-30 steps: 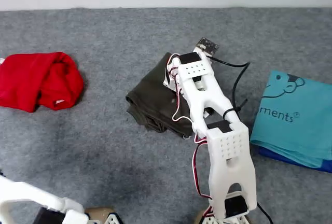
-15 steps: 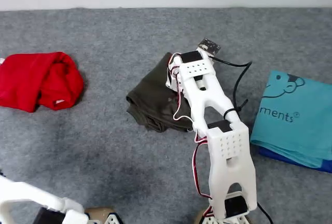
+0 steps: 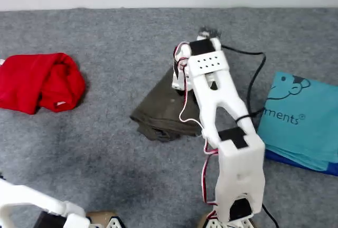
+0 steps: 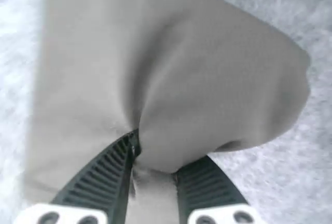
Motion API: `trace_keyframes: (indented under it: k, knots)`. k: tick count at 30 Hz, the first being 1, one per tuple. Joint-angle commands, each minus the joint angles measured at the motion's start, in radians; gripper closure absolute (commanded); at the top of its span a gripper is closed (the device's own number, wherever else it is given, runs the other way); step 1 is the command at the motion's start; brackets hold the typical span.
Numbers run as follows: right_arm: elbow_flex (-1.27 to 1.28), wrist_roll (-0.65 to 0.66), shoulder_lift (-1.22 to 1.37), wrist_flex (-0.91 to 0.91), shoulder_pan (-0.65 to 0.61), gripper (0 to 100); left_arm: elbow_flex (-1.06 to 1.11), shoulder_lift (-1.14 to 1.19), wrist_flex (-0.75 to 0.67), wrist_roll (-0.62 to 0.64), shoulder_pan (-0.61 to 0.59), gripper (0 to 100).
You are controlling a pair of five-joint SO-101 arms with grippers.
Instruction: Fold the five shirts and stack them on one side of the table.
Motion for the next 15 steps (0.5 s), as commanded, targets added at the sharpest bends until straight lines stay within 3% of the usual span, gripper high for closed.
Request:
trace_keyframes:
  k: [1, 7, 15]
  knots:
    - [-0.021, 0.086, -0.179, 0.058, 0.005, 99.1, -0.042, -0.031, -0.014, -0.012, 0.003, 98]
    - [-0.003, 0.199, -0.334, 0.157, 0.024, 99.1, -0.044, -0.031, -0.015, -0.012, 0.003, 98]
    - [0.028, 0.427, -0.529, 0.156, 0.213, 99.1, -0.047, -0.031, -0.015, -0.012, 0.003, 98]
